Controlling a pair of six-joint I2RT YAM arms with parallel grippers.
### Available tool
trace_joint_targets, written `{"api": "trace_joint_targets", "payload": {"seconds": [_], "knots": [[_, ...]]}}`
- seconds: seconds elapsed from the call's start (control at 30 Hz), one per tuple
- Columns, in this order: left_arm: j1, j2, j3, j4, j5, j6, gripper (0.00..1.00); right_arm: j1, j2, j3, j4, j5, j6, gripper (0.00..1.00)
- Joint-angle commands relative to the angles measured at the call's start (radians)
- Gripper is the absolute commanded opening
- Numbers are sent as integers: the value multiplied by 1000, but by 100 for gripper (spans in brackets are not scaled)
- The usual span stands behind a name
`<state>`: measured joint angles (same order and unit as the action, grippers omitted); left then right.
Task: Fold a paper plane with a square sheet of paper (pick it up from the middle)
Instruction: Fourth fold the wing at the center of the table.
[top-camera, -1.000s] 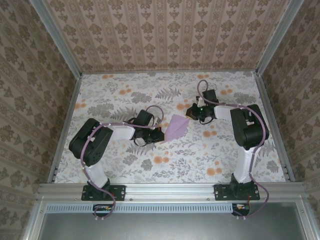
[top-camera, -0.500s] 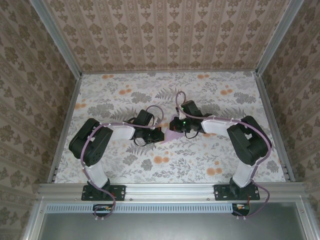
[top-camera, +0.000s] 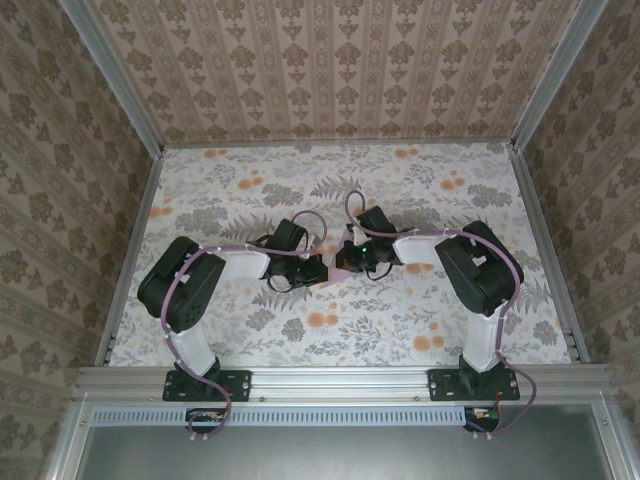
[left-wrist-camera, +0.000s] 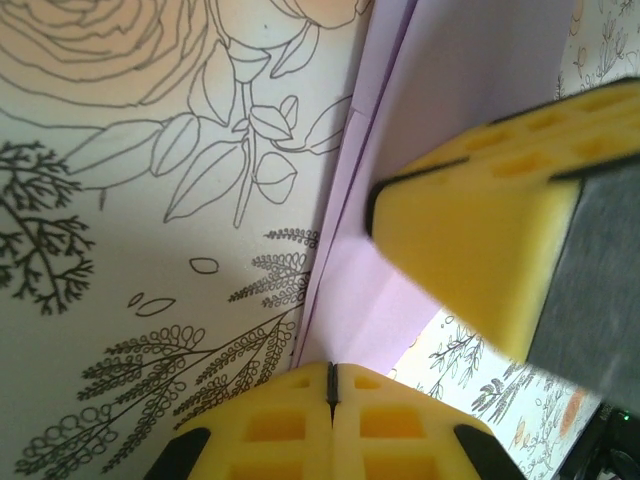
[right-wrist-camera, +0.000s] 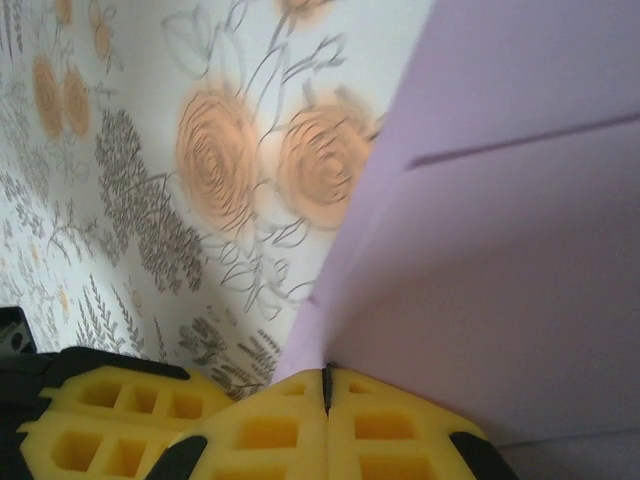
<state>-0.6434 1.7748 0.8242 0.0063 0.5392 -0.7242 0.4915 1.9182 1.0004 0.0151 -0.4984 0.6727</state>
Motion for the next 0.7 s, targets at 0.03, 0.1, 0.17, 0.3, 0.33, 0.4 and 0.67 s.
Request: {"api": "trace_joint_targets", "payload": {"seconds": [0.03,0.1,0.17,0.3,0.33,0.4,0.67], "knots": [[8,29,-67,-137,-78,-14,0,-166,61,31,-60,81,-49,0],[9,28,-70,-132,-76,-15,0,-218,77,55,-64,81,-54,0],[8,25,-73,-121,-71,-18,0,-258,79,71,-53,72,-48,0],[8,22,-47,-105,-58,-8,0,-287,22,79,-49,93,-35,0],[8,20,-34,-100,-51,-1,0,-290,-1,82,-56,102,-35,0],[8,9,-13,-87,-36,7,0,-290,-48,79,-72,106,-23,2],[27,-88,136,-91,-12,59,33,-254,-303,-73,-98,127,90,41]]}}
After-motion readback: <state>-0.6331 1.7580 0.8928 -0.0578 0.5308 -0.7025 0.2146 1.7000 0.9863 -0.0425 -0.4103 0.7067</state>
